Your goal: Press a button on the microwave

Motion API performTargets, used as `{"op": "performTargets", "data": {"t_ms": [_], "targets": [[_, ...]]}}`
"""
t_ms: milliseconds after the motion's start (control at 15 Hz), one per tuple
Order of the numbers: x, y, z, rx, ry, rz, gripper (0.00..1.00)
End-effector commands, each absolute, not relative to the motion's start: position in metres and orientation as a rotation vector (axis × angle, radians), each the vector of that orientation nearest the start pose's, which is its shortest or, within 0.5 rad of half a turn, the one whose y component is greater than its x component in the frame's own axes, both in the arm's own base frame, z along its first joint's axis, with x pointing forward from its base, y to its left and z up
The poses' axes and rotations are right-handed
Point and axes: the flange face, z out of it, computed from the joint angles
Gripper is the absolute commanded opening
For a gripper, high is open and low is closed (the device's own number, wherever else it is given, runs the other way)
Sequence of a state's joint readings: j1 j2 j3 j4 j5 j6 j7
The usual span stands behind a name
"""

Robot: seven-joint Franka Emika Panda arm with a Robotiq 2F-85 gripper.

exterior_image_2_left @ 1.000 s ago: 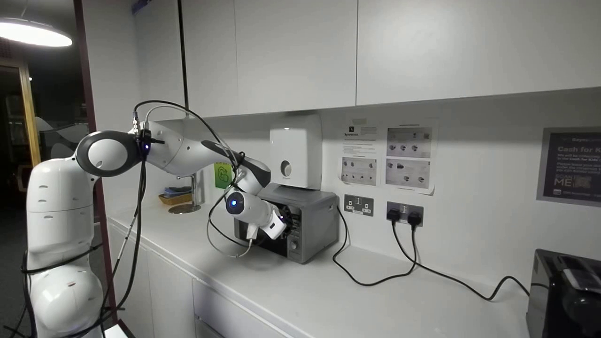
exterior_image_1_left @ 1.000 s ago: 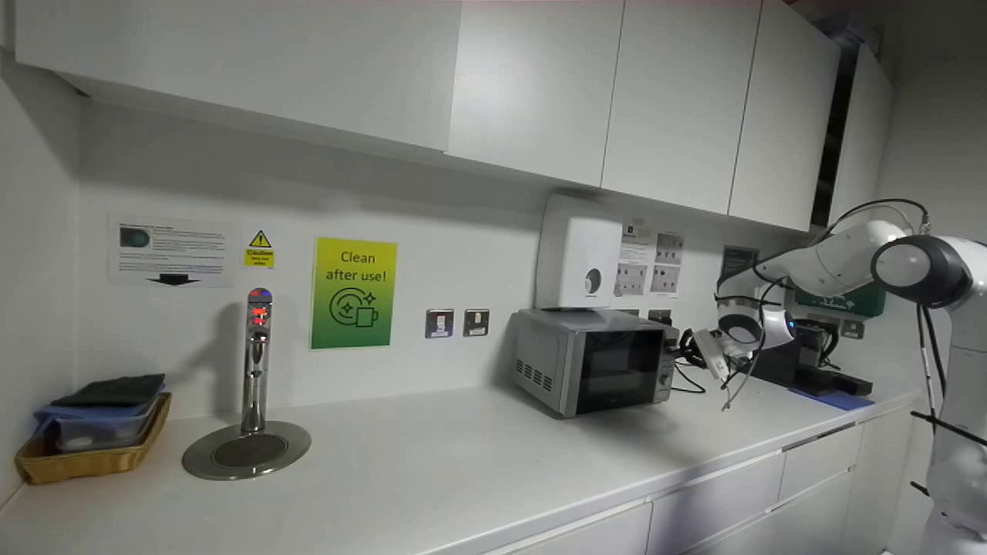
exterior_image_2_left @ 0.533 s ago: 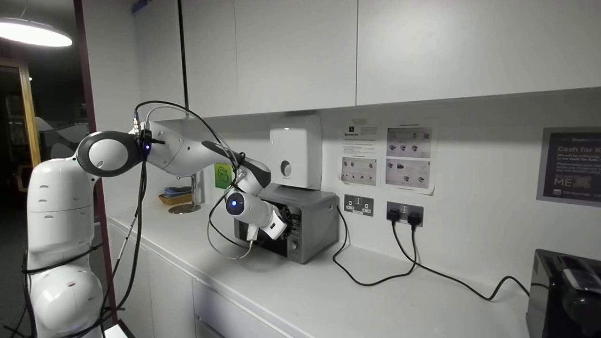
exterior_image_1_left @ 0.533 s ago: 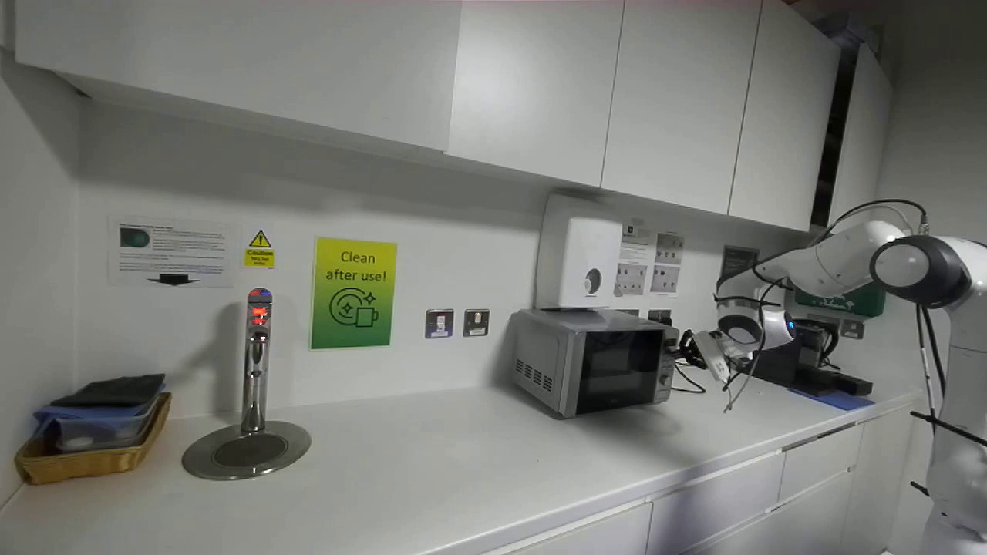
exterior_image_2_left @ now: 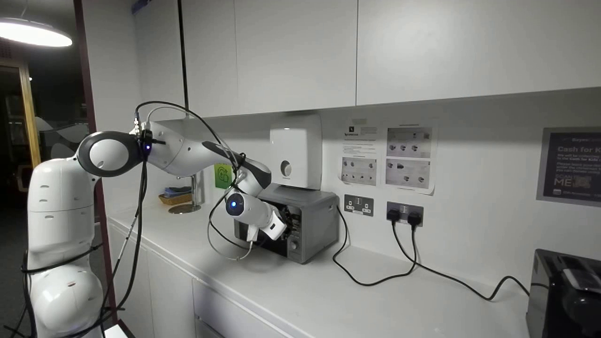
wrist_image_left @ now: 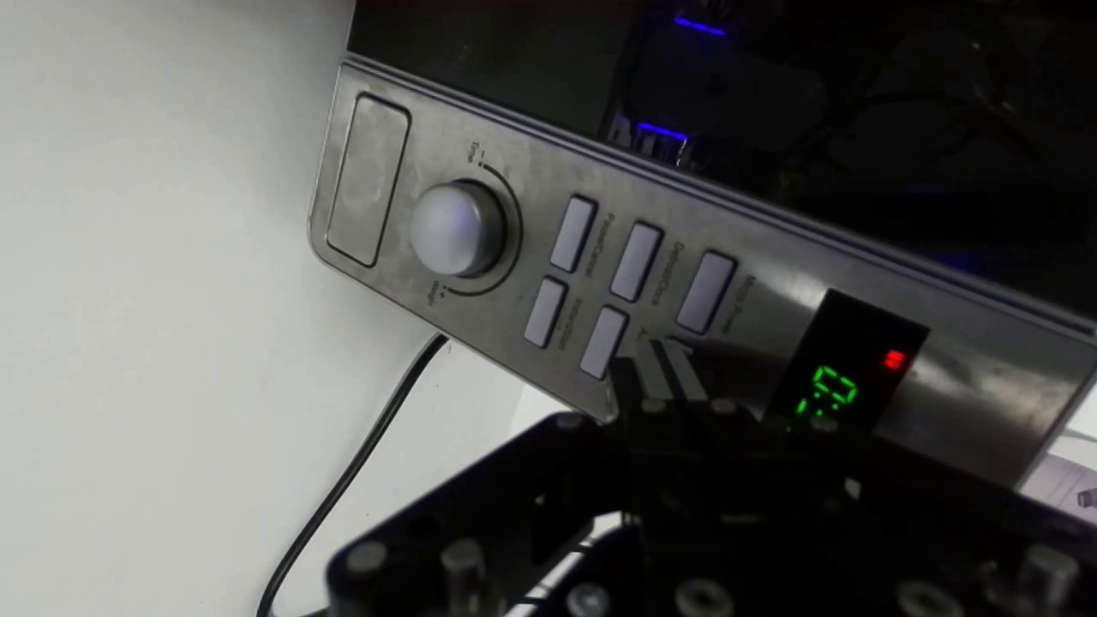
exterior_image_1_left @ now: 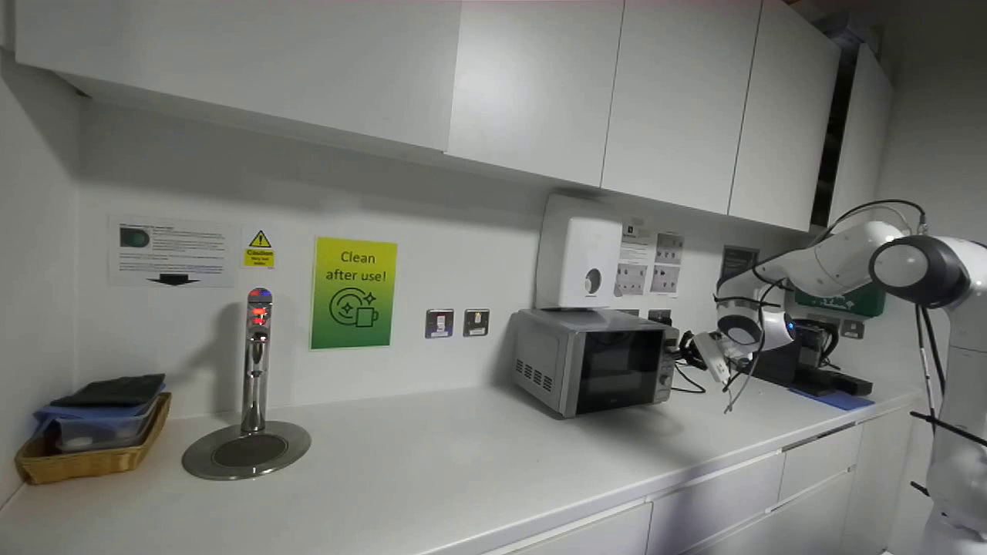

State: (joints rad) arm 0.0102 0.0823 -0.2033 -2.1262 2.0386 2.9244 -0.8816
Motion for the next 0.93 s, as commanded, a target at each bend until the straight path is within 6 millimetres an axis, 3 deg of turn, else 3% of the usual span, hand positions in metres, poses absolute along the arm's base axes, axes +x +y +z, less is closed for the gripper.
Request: {"op": "performTargets", "data": {"t_ms": [0,400,867], "targets": [[0.537,-0.163,0.385,-1.862,1.348,-1.094,0.0],[0.543,-0.162,0.384,-1.822,1.37,-1.086,0.0],[0.527,-0.159,0.384,-1.859,1.321,-1.08,0.0]]}}
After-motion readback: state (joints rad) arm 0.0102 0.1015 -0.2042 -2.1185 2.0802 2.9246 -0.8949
